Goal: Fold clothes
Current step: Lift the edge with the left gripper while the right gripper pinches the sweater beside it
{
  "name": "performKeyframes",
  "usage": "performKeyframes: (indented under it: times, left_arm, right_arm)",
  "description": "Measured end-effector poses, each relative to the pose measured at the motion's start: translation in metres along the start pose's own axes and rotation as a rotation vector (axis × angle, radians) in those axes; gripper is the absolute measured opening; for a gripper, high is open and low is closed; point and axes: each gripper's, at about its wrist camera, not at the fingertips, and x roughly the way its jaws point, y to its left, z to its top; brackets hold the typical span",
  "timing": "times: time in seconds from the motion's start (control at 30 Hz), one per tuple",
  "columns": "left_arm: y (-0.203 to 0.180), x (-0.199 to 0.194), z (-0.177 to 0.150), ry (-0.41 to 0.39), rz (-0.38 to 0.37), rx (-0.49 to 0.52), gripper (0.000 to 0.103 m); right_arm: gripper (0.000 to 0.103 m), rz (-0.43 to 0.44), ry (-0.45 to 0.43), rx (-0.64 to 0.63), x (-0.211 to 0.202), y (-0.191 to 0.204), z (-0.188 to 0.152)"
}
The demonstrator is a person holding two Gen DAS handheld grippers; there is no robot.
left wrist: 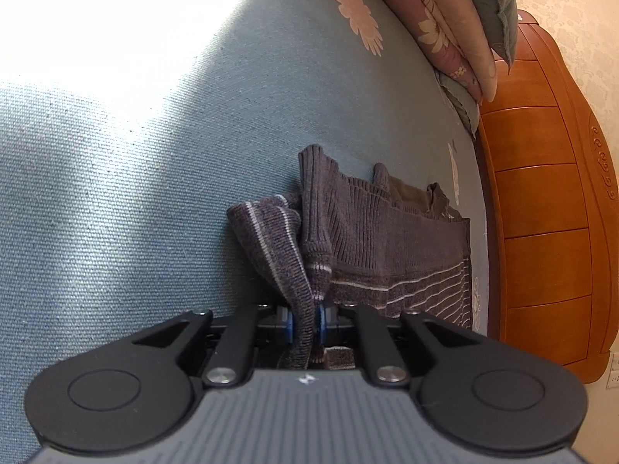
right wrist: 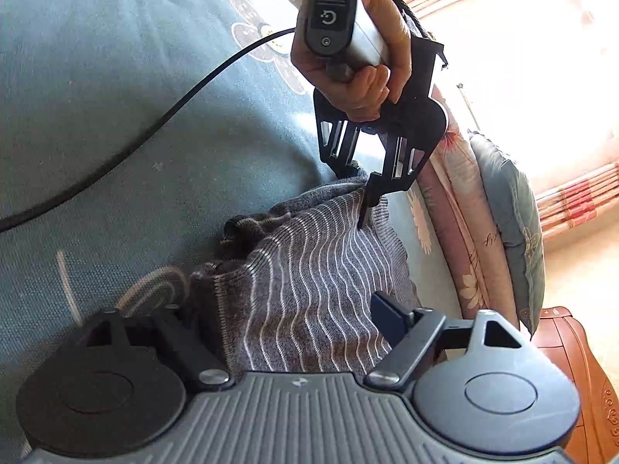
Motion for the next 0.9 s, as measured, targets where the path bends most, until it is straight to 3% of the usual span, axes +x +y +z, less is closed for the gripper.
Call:
performKeyframes:
  times: [0.07, 0.1, 0.13, 0.37, 0.53, 0.73, 0.9]
  left_arm:
    - [0.001, 0.001, -0.001, -0.005, -0.003, -0.009, 0.01]
    - [0.001, 0.001, -0.002, -0.01, -0.001, -0.012, 0.01]
    - [-0.001, 0.0, -0.003, -0.014, 0.007, -0.01, 0.01]
    - [-0.022, -0.004, -0.009, -0.053, 0.096, -0.013, 0.009]
    - [-0.047, -0.015, -0.014, -0.112, 0.121, -0.037, 0.009]
    - [-0.103, -0.021, -0.018, -0.175, 0.125, -0.008, 0.009]
    - [-0.15, -0.015, -0.019, -0.209, 0.174, 0.007, 0.009]
  right_arm:
    - [0.044, 0.011, -0.004, -0.06, 0.001, 0.007, -0.005]
    - [0.024, 0.039, 0.007, -0.063, 0.004, 0.006, -0.005]
    - [0.01, 0.069, 0.025, -0.047, 0.008, 0.003, -0.004]
    - [0.009, 0.202, 0.028, 0.131, 0.009, -0.033, -0.008]
    - [0.009, 0.302, 0.003, 0.302, 0.003, -0.082, -0.022]
    - [0.008, 0.309, -0.066, 0.399, -0.016, -0.127, -0.05]
    - [0.008, 0.307, -0.108, 0.478, -0.024, -0.163, -0.078]
